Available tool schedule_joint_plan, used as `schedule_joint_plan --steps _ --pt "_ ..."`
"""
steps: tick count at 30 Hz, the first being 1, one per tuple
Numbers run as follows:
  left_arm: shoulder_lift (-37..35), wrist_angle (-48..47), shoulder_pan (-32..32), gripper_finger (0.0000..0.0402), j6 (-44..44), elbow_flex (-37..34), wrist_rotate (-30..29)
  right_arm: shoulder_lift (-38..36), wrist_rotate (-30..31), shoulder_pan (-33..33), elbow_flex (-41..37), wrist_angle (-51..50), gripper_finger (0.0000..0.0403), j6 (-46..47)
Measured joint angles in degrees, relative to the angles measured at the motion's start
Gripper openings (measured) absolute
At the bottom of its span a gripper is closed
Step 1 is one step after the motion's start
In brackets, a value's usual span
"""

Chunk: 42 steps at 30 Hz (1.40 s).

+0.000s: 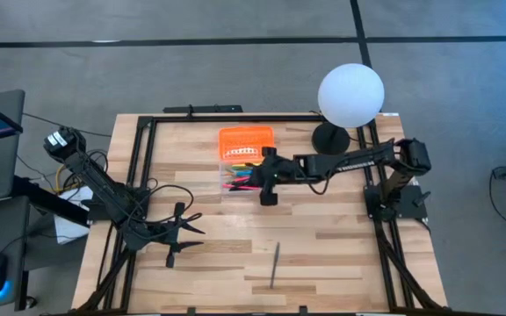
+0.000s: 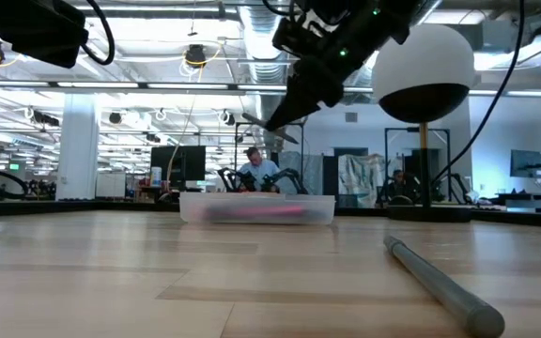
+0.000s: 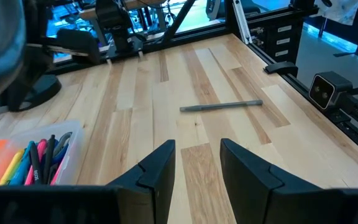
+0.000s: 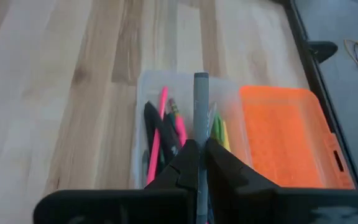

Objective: Pick & place school supplies into a supply box
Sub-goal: Put the gray crayon into the supply box, then put the gray pen into the supply box

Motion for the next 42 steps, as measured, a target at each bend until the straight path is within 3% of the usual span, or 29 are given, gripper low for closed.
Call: schedule_joint_plan --steps 6,12,23,37,42 --pt "0.0 0.0 0.0 0.0123 0.0 0.0 0.0 0.5 -2.8 -1.4 0.1 1.6 0.0003 0.0" --pt "0.0 0.0 0.0 0.0123 0.0 0.0 0.0 6.8 -2.8 -3.6 0.5 3.2 0.0003 -0.1" --pt "0.0 0.1 0.0 0.0123 -0.5 0.0 0.2 12.4 -2.4 -4.6 4.9 -1.9 0.0013 -2.1" --pt "0.0 0.0 0.0 0.0123 -1.3 0.0 0.1 11.6 -1.1 -6.8 4.9 -3.7 0.0138 1.8" --pt "0.0 0.0 0.0 0.0123 -1.4 0.0 0.1 10.5 -1.0 -4.8 4.9 -3.8 0.0162 0.4"
